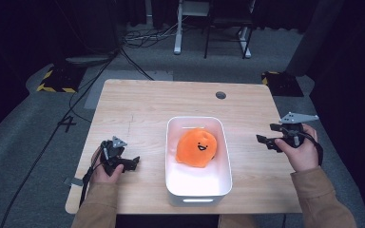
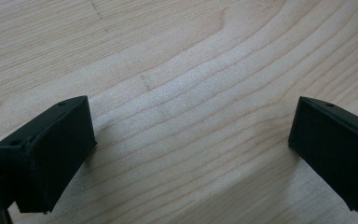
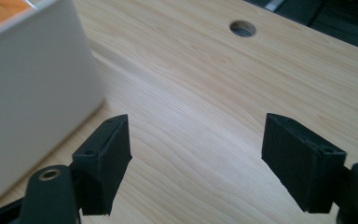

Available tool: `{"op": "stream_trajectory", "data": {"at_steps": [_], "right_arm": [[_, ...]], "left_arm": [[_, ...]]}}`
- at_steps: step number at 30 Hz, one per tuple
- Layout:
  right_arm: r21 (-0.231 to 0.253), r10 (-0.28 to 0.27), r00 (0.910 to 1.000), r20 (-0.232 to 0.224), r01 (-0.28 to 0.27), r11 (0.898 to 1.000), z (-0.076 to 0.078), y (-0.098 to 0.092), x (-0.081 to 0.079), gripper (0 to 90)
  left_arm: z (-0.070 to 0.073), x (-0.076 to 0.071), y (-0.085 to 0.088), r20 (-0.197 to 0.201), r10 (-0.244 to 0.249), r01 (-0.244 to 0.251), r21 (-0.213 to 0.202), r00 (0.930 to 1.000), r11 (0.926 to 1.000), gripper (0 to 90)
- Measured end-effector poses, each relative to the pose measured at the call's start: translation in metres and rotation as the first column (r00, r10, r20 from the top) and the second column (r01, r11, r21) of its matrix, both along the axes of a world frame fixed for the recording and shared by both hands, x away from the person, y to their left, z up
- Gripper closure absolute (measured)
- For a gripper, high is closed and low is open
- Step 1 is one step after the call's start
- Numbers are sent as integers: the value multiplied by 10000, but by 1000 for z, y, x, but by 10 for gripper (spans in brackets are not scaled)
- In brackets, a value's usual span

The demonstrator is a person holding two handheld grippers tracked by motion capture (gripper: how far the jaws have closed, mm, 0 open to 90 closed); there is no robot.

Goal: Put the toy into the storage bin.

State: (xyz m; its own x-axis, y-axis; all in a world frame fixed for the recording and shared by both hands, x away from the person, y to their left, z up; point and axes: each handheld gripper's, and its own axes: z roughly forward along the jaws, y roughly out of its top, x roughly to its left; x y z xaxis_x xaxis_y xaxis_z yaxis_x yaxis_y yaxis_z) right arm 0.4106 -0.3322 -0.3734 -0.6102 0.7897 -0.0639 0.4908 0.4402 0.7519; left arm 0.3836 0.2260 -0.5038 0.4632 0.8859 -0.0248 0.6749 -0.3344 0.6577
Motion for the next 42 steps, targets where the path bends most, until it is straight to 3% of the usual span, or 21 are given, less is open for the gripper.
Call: {"op": "stream_trajectory", "data": {"at_steps": [12, 21, 29, 34, 40, 42], "right_arm": [[-214, -503, 9954, -820, 487, 9986, -39, -18, -7, 246], [-151, -711, 9913, -1105, 698, 9974, -71, -24, -13, 250], [-170, -634, 9918, -1105, 619, 9979, -90, -26, -19, 244], [4, -484, 9950, -871, 486, 9988, -103, -25, -23, 238], [-161, -333, 9984, -467, 326, 9993, -116, -22, -26, 220], [-42, -239, 9980, -586, 237, 9997, -123, -21, -26, 209]], "left_arm": [[0, 0, 0, 45, 25, -25, -7, 10000, 10000, 6], [0, 0, 0, 47, 27, -27, -7, 10000, 10000, 6], [0, 0, 0, 47, 25, -25, -3, 10000, 10000, 6], [0, 0, 0, 32, 32, -32, 8, 10000, 10000, 6], [0, 0, 0, 32, 28, -28, 4, 10000, 10000, 6], [0, 0, 0, 32, 17, -17, 2, 10000, 10000, 5]]}}
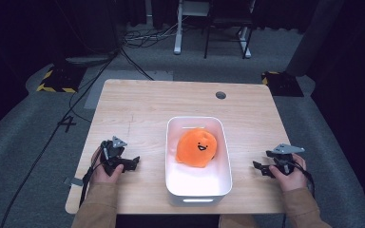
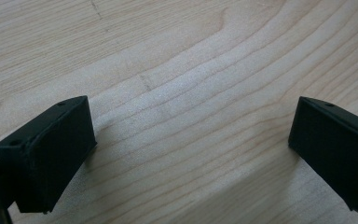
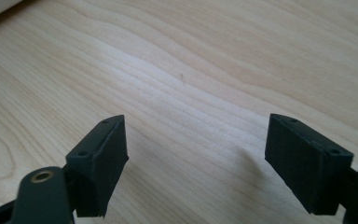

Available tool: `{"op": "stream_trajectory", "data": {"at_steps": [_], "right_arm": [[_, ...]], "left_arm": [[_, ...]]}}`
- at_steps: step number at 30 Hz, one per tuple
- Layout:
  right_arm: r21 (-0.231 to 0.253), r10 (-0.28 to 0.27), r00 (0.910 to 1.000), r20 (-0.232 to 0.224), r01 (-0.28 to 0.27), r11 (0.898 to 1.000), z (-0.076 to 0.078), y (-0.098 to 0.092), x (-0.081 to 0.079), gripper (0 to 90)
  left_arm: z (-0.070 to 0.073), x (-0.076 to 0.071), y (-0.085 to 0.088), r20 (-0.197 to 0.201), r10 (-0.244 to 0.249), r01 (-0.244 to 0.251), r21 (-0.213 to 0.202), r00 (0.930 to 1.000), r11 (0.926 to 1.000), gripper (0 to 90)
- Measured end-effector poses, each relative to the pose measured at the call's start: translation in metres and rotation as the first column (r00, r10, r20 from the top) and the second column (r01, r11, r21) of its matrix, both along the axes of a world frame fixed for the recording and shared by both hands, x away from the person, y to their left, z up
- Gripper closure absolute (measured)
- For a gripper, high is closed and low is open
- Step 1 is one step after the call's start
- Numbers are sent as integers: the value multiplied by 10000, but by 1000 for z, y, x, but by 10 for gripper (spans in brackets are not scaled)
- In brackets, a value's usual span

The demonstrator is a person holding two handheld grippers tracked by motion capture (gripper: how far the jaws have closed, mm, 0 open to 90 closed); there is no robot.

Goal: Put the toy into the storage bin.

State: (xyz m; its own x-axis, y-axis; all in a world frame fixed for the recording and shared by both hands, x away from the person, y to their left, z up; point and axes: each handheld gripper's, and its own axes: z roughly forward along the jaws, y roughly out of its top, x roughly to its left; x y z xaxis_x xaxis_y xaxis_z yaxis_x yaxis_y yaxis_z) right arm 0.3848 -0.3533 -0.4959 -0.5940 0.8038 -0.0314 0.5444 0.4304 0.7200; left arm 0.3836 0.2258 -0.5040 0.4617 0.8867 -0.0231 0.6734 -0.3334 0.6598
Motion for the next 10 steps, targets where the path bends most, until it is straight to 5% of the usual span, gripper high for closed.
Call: {"op": "stream_trajectory", "data": {"at_steps": [3, 10], "right_arm": [[407, 226, 9997, 42, -228, 9989, -7, -1, 2, 148], [334, 675, 9977, 105, -679, 9971, -8, -5, 4, 145]], "left_arm": [[0, 0, 0, 8, 4, -4, -6, 10000, 10000, 5], [0, 0, 0, 7, 1, -1, -2, 10000, 10000, 5]]}}
